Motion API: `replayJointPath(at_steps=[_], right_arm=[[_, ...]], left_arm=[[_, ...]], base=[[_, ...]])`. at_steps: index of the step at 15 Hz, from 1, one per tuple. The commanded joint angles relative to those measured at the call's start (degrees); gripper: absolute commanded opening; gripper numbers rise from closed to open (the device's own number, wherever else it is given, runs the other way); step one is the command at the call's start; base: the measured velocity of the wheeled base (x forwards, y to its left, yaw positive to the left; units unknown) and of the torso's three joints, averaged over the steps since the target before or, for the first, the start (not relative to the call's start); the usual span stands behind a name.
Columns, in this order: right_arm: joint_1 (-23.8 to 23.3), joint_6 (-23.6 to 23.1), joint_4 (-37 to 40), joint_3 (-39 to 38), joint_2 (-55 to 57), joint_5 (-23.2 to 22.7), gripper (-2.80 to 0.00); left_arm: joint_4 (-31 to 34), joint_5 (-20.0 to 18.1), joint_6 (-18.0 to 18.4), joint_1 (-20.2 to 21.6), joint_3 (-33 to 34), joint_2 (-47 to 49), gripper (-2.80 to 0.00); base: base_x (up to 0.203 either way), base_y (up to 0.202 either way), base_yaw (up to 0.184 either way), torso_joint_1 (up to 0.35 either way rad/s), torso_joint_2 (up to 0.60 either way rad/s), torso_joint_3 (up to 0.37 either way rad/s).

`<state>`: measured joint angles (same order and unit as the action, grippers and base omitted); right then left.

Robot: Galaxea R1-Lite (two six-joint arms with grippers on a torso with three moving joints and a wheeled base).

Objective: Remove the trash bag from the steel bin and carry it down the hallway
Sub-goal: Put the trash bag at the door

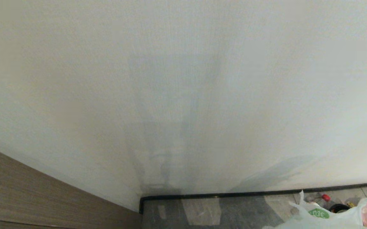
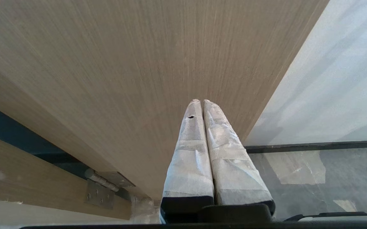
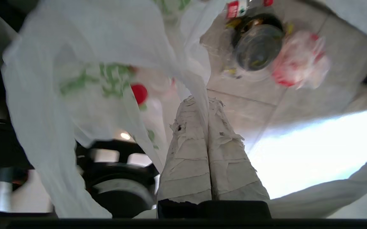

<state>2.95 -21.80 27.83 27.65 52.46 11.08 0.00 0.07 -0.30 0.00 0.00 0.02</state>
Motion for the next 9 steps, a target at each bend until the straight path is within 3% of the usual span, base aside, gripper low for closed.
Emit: replayJointPath(at_steps=[1, 4, 9], right_arm=[[0.0, -2.7, -1.2, -0.3, 4.2, 0.4, -2.8], [0.0, -7.1, -4.1, -0.4, 8.3, 4.1, -2.8], [1.7, -12.9, -5.0, 0.4, 14.1, 16.0, -2.8]], left_arm=[[0.0, 0.0, 0.0, 0.0, 0.1, -0.1, -2.8], [0.0, 0.0, 0.0, 0.0, 0.0, -0.1, -2.8], [0.0, 0.0, 0.0, 0.0, 0.0, -0.1, -2.8]], base=[[0.0, 0.0, 0.0, 0.0, 0.0, 0.0], [0.0, 0.0, 0.0, 0.0, 0.0, 0.0], [0.0, 0.0, 0.0, 0.0, 0.0, 0.0]])
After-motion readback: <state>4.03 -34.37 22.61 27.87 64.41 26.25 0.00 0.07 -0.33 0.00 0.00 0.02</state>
